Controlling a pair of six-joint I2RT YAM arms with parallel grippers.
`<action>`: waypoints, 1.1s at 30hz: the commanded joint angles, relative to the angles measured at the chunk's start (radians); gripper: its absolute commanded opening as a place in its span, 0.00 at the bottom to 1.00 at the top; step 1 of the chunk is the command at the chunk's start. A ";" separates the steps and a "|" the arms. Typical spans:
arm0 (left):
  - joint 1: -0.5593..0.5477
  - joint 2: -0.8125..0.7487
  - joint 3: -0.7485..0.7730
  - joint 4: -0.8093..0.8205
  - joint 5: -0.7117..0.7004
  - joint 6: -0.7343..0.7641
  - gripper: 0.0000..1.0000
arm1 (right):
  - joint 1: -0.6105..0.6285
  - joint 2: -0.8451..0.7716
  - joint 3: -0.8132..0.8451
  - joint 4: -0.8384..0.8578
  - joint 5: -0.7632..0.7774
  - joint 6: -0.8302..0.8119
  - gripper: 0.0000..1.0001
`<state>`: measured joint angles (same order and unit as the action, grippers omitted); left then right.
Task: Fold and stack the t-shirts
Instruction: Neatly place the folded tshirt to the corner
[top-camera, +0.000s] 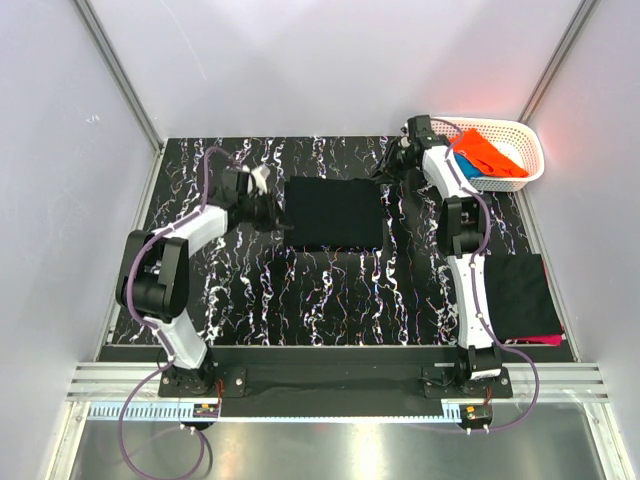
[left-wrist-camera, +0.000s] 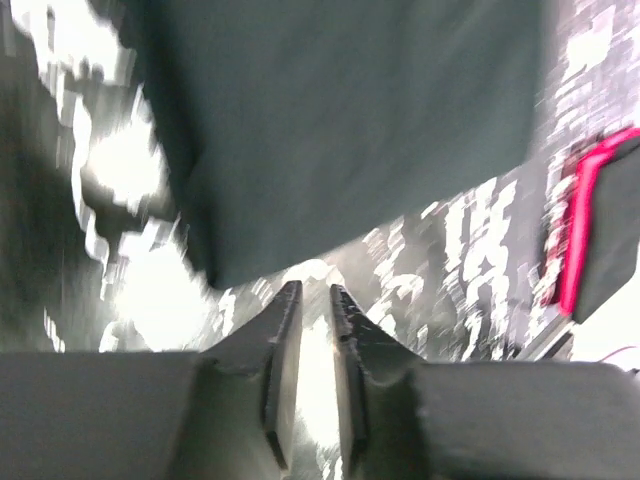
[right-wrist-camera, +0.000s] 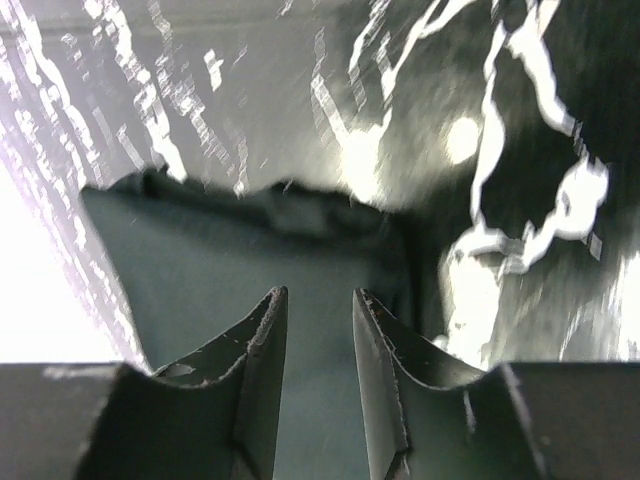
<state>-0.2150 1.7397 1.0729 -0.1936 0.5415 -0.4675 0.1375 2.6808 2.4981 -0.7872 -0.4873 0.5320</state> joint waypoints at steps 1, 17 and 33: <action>0.006 0.004 0.143 0.092 0.041 -0.032 0.23 | 0.011 -0.177 -0.027 -0.050 0.001 -0.033 0.40; 0.049 0.584 0.558 0.428 0.170 -0.350 0.20 | 0.120 -0.624 -0.842 0.157 -0.125 -0.053 0.42; 0.030 0.220 0.400 0.168 0.166 -0.149 0.23 | 0.080 -0.726 -1.091 0.213 -0.142 -0.058 0.31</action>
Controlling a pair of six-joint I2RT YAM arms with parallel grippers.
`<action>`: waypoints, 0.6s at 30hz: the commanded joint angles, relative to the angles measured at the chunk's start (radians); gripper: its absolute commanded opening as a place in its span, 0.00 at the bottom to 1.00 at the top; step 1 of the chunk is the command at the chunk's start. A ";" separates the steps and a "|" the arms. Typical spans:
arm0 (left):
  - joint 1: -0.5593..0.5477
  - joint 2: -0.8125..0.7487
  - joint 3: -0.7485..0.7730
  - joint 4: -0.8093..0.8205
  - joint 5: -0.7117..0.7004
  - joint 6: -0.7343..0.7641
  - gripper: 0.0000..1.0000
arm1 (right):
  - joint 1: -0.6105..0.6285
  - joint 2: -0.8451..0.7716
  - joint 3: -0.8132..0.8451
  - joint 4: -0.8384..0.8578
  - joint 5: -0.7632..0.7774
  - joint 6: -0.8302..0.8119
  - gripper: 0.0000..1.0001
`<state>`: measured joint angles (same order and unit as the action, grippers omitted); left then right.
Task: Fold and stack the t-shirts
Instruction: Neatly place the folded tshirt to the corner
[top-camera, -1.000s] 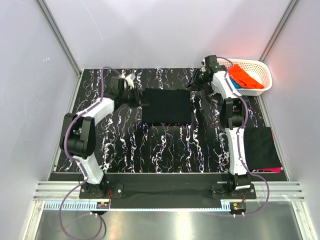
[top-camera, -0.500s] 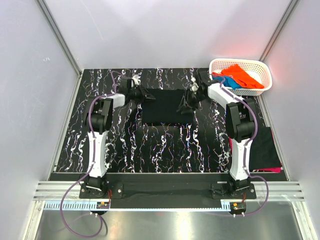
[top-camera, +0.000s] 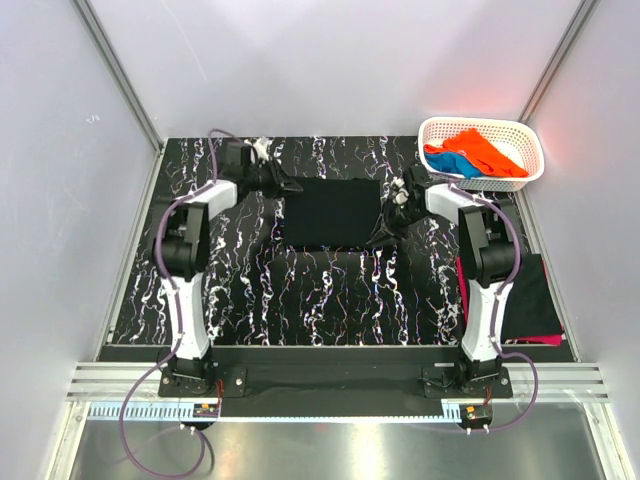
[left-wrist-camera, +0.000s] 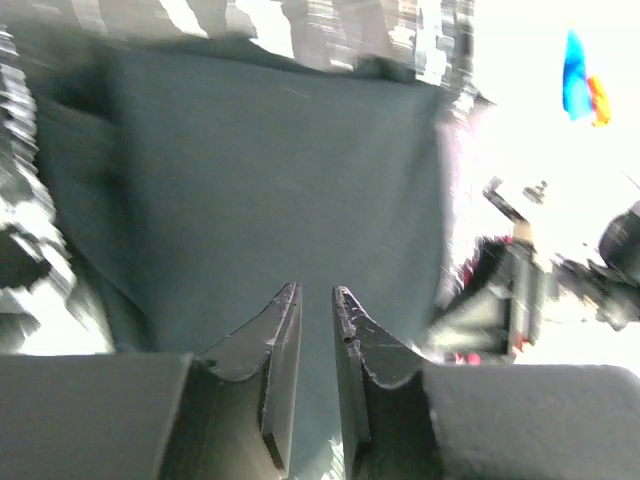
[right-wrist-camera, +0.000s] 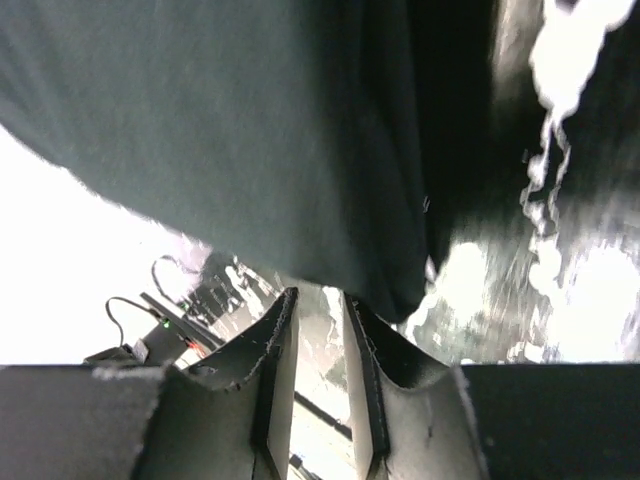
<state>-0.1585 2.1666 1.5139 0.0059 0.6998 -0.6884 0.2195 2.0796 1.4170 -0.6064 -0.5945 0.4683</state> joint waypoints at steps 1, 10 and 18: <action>-0.039 -0.250 -0.069 -0.038 -0.005 0.076 0.22 | -0.003 -0.148 -0.027 0.033 -0.036 0.009 0.31; -0.274 -0.729 -0.530 0.023 -0.268 -0.071 0.35 | -0.006 -0.417 -0.213 0.028 -0.028 0.059 0.62; -0.412 -0.967 -0.862 0.200 -0.422 -0.399 0.41 | -0.052 -0.477 -0.320 0.033 -0.002 -0.008 0.71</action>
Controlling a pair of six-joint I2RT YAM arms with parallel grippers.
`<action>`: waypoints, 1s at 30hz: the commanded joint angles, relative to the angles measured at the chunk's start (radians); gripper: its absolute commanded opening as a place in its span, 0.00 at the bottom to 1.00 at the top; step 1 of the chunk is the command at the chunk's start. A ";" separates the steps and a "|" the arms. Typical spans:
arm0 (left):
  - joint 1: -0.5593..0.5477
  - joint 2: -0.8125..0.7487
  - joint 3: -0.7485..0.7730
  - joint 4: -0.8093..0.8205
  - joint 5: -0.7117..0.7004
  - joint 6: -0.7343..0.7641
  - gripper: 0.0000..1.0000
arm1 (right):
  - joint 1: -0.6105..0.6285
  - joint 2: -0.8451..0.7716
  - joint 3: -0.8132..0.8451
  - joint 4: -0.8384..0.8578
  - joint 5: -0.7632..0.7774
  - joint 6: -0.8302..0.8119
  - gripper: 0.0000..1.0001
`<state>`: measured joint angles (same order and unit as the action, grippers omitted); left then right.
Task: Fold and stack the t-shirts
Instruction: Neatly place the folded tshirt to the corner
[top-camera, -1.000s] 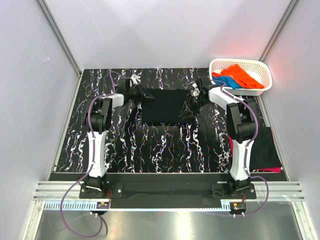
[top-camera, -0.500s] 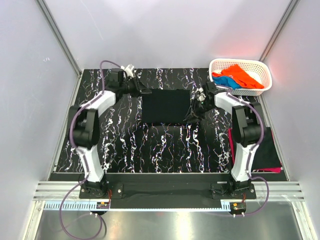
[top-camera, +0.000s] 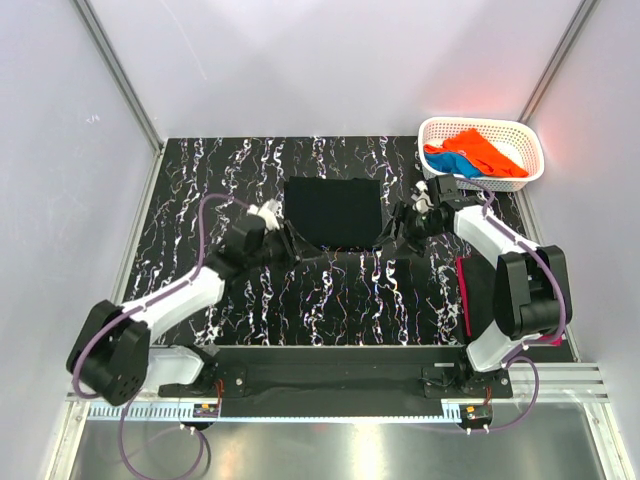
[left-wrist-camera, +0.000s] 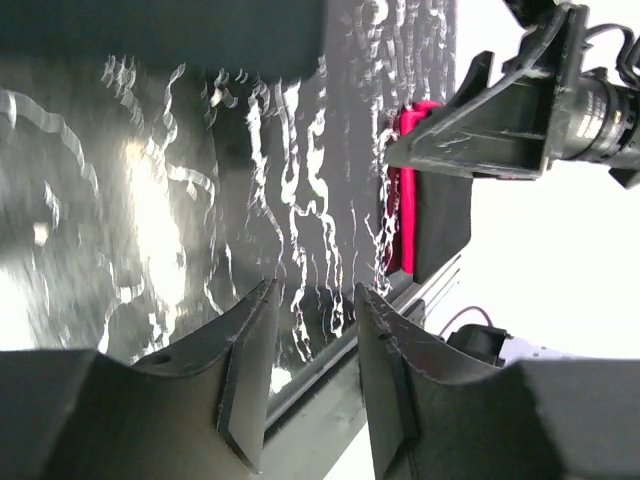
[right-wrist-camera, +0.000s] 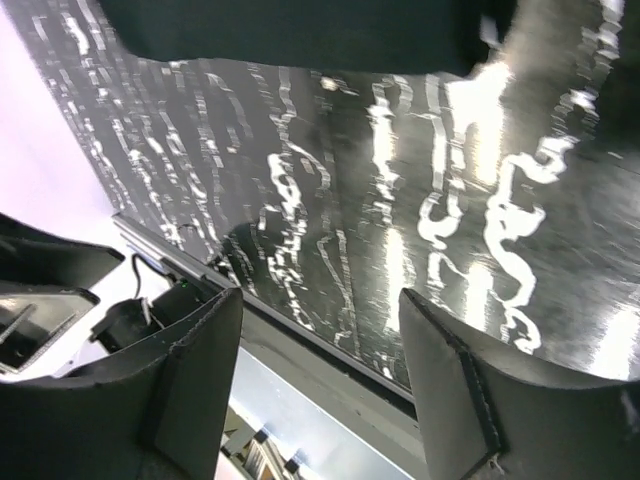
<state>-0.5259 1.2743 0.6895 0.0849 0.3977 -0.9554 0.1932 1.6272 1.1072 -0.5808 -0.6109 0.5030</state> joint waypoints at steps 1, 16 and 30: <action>-0.055 -0.105 -0.077 0.125 -0.129 -0.166 0.41 | -0.035 -0.020 -0.010 0.006 0.014 -0.050 0.72; -0.198 -0.004 -0.396 0.653 -0.368 -0.601 0.49 | -0.054 0.140 0.031 0.097 0.011 -0.107 0.76; -0.307 0.175 -0.423 0.926 -0.533 -0.717 0.50 | -0.054 0.316 0.137 0.174 -0.040 -0.066 0.62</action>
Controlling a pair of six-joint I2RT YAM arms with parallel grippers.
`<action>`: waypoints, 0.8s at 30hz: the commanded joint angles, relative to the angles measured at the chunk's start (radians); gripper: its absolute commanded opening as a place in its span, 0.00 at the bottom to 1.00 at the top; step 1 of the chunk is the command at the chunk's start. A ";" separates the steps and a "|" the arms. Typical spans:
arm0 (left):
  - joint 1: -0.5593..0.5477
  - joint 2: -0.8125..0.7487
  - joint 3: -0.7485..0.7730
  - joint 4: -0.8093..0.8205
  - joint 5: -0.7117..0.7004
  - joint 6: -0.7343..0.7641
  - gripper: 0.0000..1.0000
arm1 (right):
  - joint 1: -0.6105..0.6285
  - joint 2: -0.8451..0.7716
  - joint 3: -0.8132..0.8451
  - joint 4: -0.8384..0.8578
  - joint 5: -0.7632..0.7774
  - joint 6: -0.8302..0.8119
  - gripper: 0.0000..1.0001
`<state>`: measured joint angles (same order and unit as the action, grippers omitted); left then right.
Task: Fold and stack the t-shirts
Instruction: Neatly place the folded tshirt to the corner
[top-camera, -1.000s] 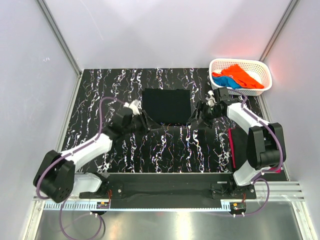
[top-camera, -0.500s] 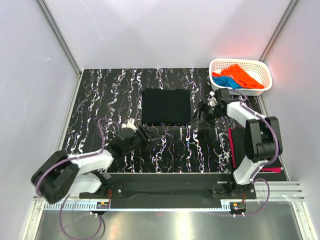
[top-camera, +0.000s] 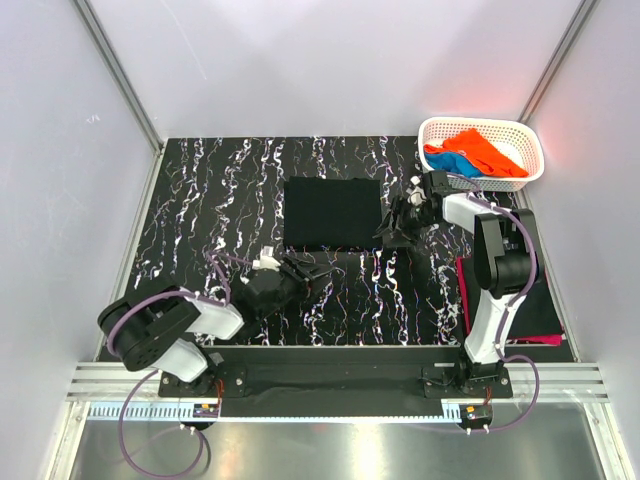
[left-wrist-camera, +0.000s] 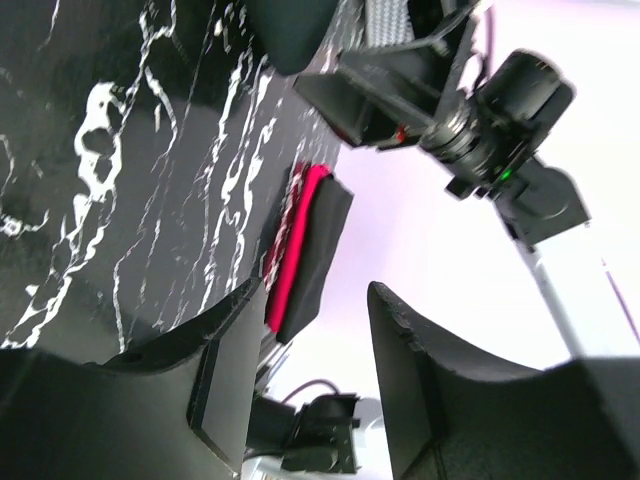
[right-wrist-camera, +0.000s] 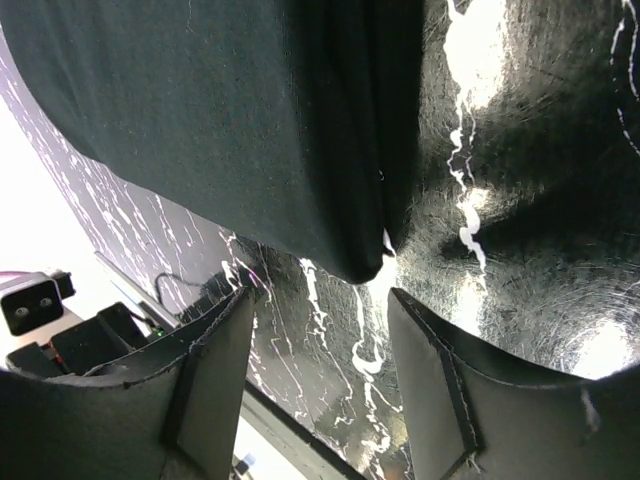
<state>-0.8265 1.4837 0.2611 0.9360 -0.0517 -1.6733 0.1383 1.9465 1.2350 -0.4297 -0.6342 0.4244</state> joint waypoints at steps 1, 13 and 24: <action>-0.005 -0.048 0.012 0.046 -0.083 0.023 0.50 | 0.001 -0.007 -0.003 0.026 -0.010 0.023 0.62; -0.003 -0.134 0.196 -0.323 -0.046 0.246 0.60 | 0.003 -0.283 -0.367 0.324 0.086 0.410 0.71; -0.068 0.216 0.279 -0.066 -0.259 0.032 0.63 | 0.001 -0.584 -0.259 -0.053 0.321 0.280 0.81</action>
<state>-0.8707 1.6562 0.4587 0.7761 -0.1783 -1.5948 0.1375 1.4525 0.9333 -0.3756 -0.4072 0.7364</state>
